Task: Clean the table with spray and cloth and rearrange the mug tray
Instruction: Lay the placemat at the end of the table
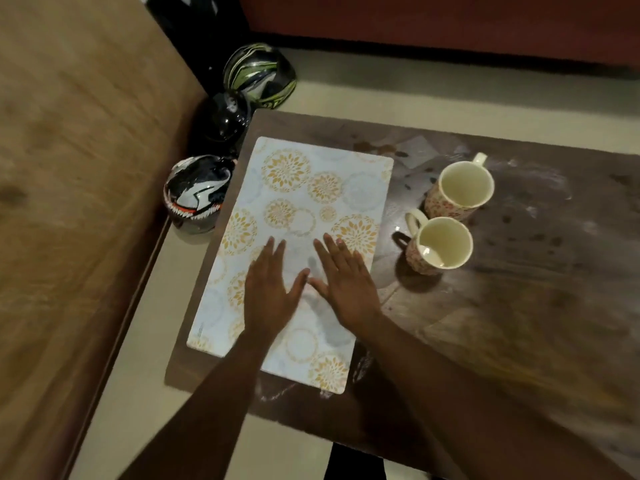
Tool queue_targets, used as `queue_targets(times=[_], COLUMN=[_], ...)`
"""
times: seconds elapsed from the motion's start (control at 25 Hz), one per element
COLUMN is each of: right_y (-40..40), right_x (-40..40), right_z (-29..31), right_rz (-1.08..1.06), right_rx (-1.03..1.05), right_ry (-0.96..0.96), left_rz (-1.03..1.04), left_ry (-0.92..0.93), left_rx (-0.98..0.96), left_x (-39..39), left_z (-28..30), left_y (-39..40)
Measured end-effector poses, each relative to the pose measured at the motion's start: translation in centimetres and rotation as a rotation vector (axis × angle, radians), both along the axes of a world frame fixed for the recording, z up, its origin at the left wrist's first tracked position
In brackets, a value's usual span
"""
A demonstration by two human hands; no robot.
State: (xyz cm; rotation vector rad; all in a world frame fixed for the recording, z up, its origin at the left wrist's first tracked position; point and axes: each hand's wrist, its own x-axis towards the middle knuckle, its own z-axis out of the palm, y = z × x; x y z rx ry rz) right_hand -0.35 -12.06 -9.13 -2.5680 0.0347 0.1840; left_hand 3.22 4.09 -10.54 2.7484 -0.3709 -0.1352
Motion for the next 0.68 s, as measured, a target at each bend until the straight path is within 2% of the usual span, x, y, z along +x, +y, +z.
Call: queue_targets(times=[0.08, 0.2, 0.28, 0.44, 0.6, 0.68], right_y=[-1.7, -8.7, -15.6, -30.9, -42.6, -46.1], right_x=[-1.8, -6.5, -10.0, -20.1, -32.7, -37.5], right_z=[4.8, 10.6, 11.3, 10.5, 8.9, 7.4], right_rz=[-0.103, -0.324, -0.516, -0.893, -1.142, -1.201], right_rx=[0.109, 0.313, 0.229, 0.084, -0.192, -0.234], right_ry=[-0.17, -0.258, -0.363, -0.428, -0.459, -0.389], left_rz=[0.045, -0.091, -0.264, -0.669, -0.884, -0.933], left_ry=[-0.06, -0.081, -0.043, 0.008, 0.053, 0.08], left_rx=[-0.203, -0.445, -0.505, -0.422, -0.335, -0.294], left_x=[1.4, 1.4, -1.0, -11.6, -22.7, -26.8], left_z=[4.1, 10.8, 13.5, 14.7, 12.6, 11.1], left_y=[-3.3, -13.5, -22.7, -40.6, -53.1, -56.9])
